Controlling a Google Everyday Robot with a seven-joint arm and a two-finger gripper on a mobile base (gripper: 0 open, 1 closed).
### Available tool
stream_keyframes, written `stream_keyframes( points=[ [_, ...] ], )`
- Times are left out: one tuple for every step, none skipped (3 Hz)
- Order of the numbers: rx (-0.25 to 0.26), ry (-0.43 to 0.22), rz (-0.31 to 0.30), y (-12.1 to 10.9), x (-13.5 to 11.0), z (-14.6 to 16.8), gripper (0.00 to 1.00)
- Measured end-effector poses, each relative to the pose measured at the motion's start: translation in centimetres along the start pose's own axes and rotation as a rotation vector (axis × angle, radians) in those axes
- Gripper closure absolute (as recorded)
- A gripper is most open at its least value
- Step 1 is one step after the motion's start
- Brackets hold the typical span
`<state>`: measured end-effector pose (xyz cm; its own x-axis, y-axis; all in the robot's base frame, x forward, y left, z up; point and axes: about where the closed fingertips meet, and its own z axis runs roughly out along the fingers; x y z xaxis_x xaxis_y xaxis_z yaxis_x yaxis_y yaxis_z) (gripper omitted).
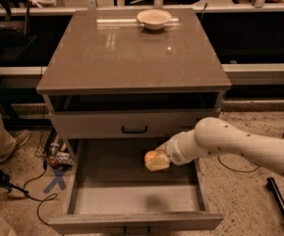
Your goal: Place orange into middle drawer
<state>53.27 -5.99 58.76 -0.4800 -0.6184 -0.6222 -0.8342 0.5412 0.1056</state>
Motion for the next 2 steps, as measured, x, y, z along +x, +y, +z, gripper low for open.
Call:
stream_keyframes(
  points=[
    [-0.075,0.035,0.014,1.9,3.3,5.2,1.00],
    [-0.124,0.052,0.054,3.5,5.5,10.5,1.00]
  ],
)
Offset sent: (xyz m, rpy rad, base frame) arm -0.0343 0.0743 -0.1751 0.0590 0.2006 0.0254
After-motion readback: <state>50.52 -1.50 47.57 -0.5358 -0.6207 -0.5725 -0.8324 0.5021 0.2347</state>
